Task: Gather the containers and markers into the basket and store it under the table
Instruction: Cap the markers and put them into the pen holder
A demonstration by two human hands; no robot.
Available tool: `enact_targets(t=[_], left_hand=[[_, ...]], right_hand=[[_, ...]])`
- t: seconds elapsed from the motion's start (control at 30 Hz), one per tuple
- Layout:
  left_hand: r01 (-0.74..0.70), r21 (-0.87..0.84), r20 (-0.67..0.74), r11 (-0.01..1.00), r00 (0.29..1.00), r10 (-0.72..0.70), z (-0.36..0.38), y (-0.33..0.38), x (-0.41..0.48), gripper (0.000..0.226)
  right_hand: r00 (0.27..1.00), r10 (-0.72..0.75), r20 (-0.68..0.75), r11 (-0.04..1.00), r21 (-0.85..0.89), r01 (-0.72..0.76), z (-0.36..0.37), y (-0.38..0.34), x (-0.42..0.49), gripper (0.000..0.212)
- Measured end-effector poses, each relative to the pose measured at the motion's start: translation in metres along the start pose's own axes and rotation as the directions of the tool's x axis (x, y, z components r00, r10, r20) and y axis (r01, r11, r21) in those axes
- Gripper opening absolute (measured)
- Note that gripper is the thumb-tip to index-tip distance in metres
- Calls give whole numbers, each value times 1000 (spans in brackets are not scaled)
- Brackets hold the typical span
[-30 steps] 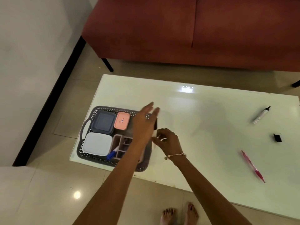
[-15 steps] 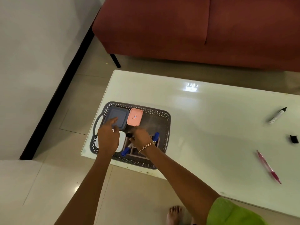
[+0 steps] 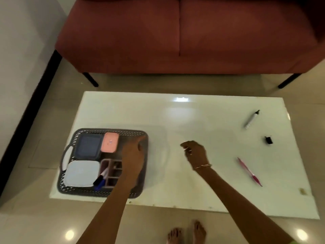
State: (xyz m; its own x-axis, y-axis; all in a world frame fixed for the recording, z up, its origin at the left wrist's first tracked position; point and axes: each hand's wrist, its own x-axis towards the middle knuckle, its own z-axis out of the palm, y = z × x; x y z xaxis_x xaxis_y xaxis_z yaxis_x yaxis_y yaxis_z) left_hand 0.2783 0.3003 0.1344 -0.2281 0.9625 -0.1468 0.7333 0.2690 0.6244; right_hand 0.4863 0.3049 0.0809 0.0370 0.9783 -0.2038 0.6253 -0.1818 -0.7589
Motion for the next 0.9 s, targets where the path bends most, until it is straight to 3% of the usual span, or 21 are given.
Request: enact_targets(t=[0.13,0.23,0.4,0.53,0.63,0.77,0.9], left_hand=[[-33,-95,120,995,992,44,76,52,-3,39],[-85,-66,192,994,977,97,132,80,-7,40],[-104,-41,272,994,956,111,200,96,-1,39],[-111,-23,287,994,951,113,235,94,13,38],[-133,10,317,991,940,123,250,101,21,37],[-142,-39,356,989,923,146,271,134,24,33],[-118,-126,386,985,909,158,288,170,16,32]], right_hand=[[948,190,-255,966,-122,-227,-92,97,29,27],[880,342,-329,907,-131,-401,-148,158,62,17],[764,535,-361,828,46,-558,-184,204,132,42],[727,583,-362,786,28,-617,-172,220,170,55],[737,535,-414,805,-16,-593,-169,220,174,39],[720,503,-479,840,73,-538,-192,226,146,24],[731,494,-471,814,-45,-579,-218,250,97,32]])
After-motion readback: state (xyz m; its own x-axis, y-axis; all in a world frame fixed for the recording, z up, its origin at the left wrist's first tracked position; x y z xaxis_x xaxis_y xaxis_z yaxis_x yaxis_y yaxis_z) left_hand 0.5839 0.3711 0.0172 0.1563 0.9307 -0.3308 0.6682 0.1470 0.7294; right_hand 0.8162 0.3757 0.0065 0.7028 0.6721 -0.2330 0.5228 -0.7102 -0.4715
